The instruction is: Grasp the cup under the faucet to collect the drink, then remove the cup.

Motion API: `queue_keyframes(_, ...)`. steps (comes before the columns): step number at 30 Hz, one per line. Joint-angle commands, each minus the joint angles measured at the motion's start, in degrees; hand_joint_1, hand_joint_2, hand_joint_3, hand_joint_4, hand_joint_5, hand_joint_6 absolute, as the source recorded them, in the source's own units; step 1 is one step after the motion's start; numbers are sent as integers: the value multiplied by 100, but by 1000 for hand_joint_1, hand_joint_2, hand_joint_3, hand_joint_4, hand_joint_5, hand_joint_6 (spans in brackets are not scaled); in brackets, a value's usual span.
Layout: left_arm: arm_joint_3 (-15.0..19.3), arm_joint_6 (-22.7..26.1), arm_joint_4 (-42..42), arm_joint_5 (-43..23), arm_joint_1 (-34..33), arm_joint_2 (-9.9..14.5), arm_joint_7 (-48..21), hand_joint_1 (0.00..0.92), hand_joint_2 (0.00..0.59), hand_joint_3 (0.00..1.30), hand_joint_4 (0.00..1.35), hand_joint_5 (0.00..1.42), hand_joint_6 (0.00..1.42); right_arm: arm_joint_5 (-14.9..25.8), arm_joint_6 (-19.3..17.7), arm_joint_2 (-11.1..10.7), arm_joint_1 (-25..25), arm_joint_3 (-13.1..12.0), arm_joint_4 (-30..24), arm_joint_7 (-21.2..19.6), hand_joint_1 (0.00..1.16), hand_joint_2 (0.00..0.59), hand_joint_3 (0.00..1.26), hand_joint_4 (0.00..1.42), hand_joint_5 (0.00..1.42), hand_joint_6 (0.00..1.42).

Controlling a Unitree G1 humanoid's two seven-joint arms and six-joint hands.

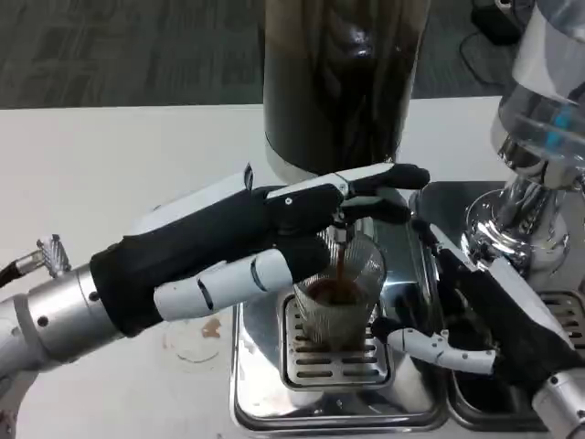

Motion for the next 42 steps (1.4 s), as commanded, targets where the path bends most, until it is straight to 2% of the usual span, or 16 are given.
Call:
queue_keyframes(1,-121,215,95,177,106,160,-280,0,264,105,0,79,7,-35,185,186,-154,97,129,-45,691,149,0,0,0,54)
queue_keyframes(12,-65,219,57,208,135,165,-230,0,265,105,0,89,7,71,119,364,-309,136,365,-16,698,145,0,0,0,54)
queue_keyframes(21,-10,284,6,199,169,191,-188,0,272,113,0,92,7,99,44,457,-449,209,540,-82,701,144,0,0,0,117)
queue_keyframes(24,41,281,4,214,193,193,-158,0,274,114,0,93,7,81,-8,411,-392,217,472,-74,701,144,0,0,0,119)
queue_keyframes(30,177,227,47,271,244,130,-23,0,267,115,0,93,7,339,-75,248,-258,158,377,202,701,144,0,0,0,113)
queue_keyframes(33,206,213,55,276,287,92,28,0,264,119,0,93,7,437,-118,237,-227,156,343,273,701,138,0,0,0,105)
queue_keyframes(40,240,212,51,259,334,109,29,0,261,123,0,93,7,539,-165,351,-198,205,314,255,692,131,0,0,0,88)
queue_keyframes(42,259,211,52,248,340,129,10,0,261,123,0,93,7,581,-244,453,-168,234,356,194,691,131,0,0,0,83)
